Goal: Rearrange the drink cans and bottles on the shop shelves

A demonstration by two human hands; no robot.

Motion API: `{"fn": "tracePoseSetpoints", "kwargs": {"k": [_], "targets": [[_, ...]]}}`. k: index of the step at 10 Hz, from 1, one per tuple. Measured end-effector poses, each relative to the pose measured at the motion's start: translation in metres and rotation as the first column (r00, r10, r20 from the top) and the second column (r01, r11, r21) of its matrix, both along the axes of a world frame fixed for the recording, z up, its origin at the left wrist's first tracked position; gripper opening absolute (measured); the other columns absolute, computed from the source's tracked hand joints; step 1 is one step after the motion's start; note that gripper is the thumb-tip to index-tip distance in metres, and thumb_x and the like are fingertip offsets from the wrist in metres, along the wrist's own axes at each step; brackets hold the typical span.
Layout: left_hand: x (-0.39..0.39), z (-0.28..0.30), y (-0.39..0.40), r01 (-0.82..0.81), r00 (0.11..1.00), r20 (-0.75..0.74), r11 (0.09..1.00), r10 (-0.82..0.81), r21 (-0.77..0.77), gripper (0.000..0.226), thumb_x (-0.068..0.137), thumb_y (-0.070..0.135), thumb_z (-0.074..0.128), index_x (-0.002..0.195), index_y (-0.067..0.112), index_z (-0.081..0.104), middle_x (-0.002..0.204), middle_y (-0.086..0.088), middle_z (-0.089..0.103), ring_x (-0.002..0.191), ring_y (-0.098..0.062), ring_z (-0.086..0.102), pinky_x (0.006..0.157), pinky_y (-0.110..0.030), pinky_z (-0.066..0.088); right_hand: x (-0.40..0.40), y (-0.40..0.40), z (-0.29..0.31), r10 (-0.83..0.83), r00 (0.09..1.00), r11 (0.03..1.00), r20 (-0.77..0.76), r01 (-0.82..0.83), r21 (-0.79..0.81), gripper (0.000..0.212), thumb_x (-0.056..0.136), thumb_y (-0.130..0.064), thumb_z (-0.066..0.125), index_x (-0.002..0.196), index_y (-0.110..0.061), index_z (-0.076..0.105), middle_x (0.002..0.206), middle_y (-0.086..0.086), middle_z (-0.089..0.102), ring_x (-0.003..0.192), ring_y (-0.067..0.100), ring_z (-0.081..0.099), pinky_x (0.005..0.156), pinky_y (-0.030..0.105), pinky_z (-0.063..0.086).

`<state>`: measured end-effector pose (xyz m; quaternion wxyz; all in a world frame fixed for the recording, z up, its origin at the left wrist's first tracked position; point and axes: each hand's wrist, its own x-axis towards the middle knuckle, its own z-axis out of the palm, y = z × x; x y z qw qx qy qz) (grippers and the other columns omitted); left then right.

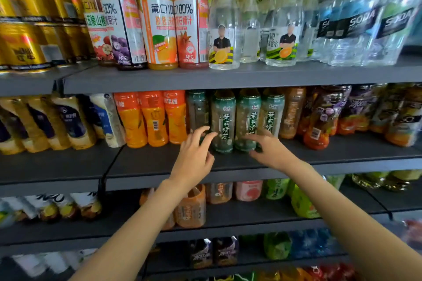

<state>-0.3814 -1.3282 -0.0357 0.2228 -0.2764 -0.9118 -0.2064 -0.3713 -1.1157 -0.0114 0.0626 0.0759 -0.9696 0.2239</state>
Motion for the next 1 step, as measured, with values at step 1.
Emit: {"fn": "tracePoseSetpoints", "kwargs": {"k": [1], "targets": [[0.0183, 0.0206, -0.014, 0.086, 0.975, -0.213, 0.986, -0.055, 0.142, 0.041, 0.087, 0.011, 0.046, 0.128, 0.011, 0.051, 0.131, -0.007, 0.045, 0.122, -0.022, 0.043, 0.102, -0.035, 0.039, 0.0379, 0.01, 0.04, 0.164, 0.971, 0.983, -0.175, -0.176, -0.052, 0.039, 0.09, -0.019, 0.059, 0.128, -0.021, 0.054, 0.133, 0.003, 0.053, 0.125, 0.018, 0.048, 0.104, 0.022, 0.033]]}}
